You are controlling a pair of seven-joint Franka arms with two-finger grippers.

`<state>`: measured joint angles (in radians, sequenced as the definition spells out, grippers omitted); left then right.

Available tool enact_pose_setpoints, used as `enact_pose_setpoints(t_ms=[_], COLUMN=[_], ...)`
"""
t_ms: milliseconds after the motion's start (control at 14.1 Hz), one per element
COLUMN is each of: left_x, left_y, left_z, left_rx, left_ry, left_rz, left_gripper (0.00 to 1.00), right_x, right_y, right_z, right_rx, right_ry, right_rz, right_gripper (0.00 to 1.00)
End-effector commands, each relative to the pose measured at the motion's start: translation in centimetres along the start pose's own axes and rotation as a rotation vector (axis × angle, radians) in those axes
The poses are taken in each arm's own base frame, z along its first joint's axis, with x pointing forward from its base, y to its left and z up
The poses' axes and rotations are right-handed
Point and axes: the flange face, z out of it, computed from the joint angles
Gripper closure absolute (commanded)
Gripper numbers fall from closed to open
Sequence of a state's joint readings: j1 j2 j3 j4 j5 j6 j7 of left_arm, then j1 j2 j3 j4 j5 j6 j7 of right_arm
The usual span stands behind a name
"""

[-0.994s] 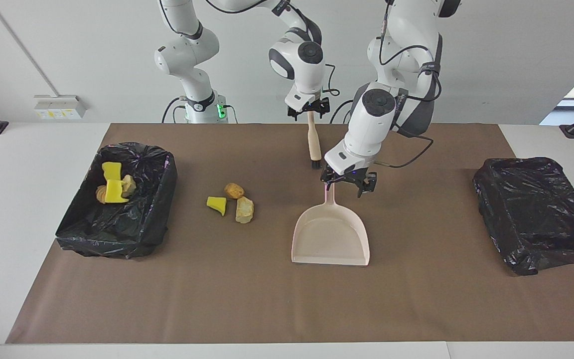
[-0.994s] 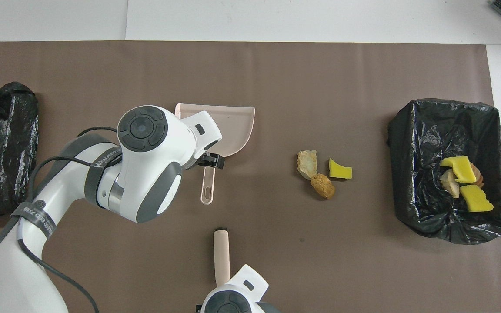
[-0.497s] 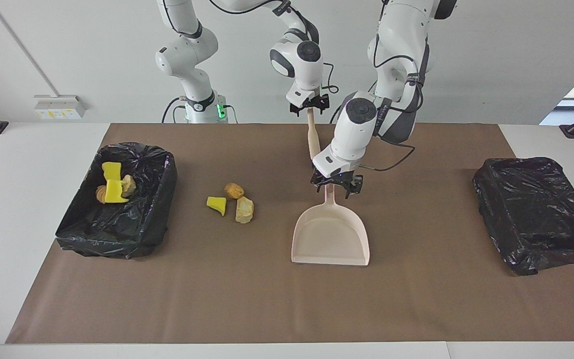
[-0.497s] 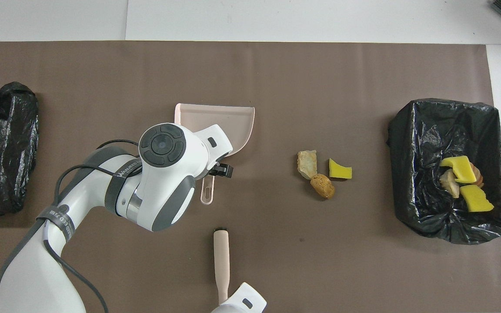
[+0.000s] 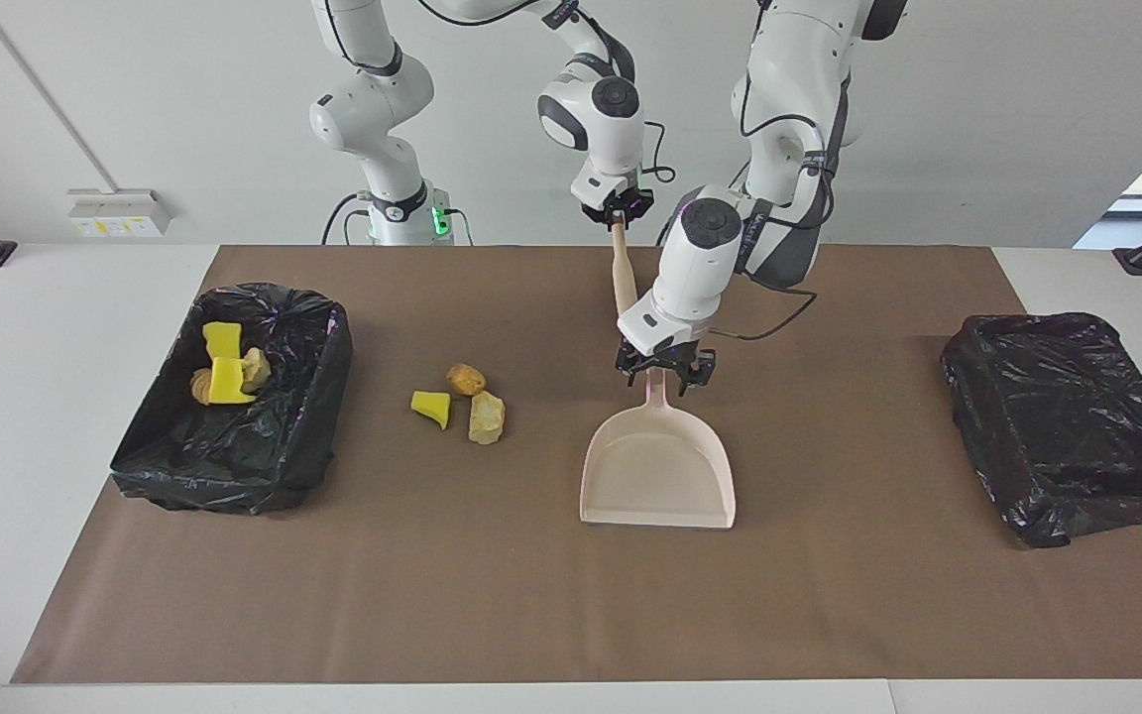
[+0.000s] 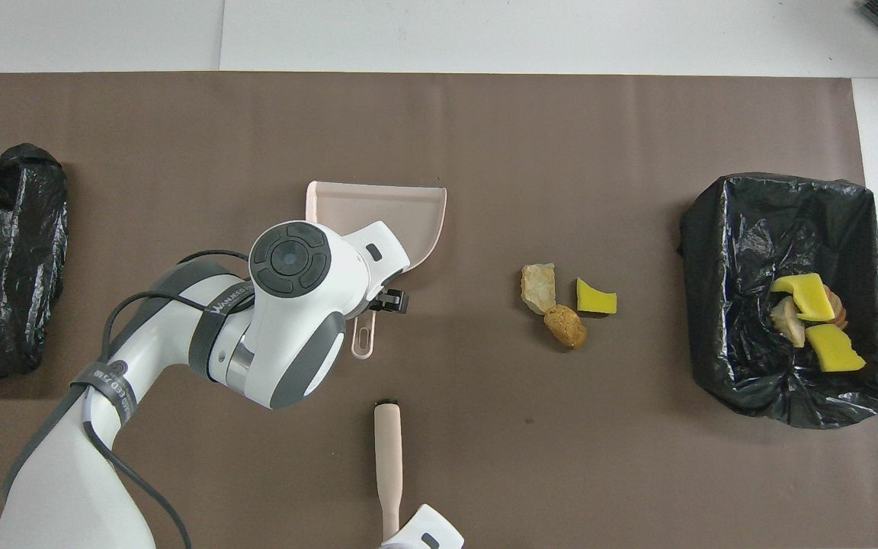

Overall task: Sweep and dump trash in bin
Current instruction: 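Grasp the wooden brush with the right gripper and lift it, then move the brush behind the crumbs and sponge with the right gripper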

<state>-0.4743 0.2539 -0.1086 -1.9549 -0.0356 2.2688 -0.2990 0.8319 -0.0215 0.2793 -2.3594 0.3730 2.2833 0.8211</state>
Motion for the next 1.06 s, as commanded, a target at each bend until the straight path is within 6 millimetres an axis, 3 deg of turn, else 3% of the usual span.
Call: enact_pose_setpoints(t_ms=[0, 142, 355, 426, 710, 852, 994], left_x=[-0.3, -0.5, -0.5, -0.1, 1.4, 2.2, 3.2], left_y=[0.1, 0.0, -0.3, -0.8, -2.5, -2.5, -2.3], left_z=[0.4, 0.4, 0.4, 0.1, -3.5, -4.3, -5.0], left_rx=[0.005, 0.010, 0.016, 0.016, 0.079, 0.109, 0.104], left_ry=[0.022, 0.007, -0.008, -0.005, 0.007, 0.023, 0.039], left_rz=[-0.010, -0.010, -0.016, -0.025, 0.013, 0.109, 0.224], left_gripper=[0.31, 0.47, 0.91, 0.97, 1.00, 1.00, 1.00], right_x=[0.4, 0.9, 0.4, 0.5, 2.3, 5.0, 7.8], right_y=[0.0, 1.0, 3.8, 5.2, 11.5, 15.6, 19.5], right_z=[-1.9, -4.2, -8.7, -10.4, -15.2, -17.1, -17.8], right_rx=[0.045, 0.040, -0.023, -0.044, -0.122, -0.167, -0.282], right_ry=[0.020, 0.028, 0.048, 0.052, 0.039, 0.035, 0.060], right_rz=[0.066, 0.078, 0.058, 0.054, 0.004, -0.027, -0.083], right_gripper=[1.00, 1.00, 1.00, 1.00, 1.00, 1.00, 1.00])
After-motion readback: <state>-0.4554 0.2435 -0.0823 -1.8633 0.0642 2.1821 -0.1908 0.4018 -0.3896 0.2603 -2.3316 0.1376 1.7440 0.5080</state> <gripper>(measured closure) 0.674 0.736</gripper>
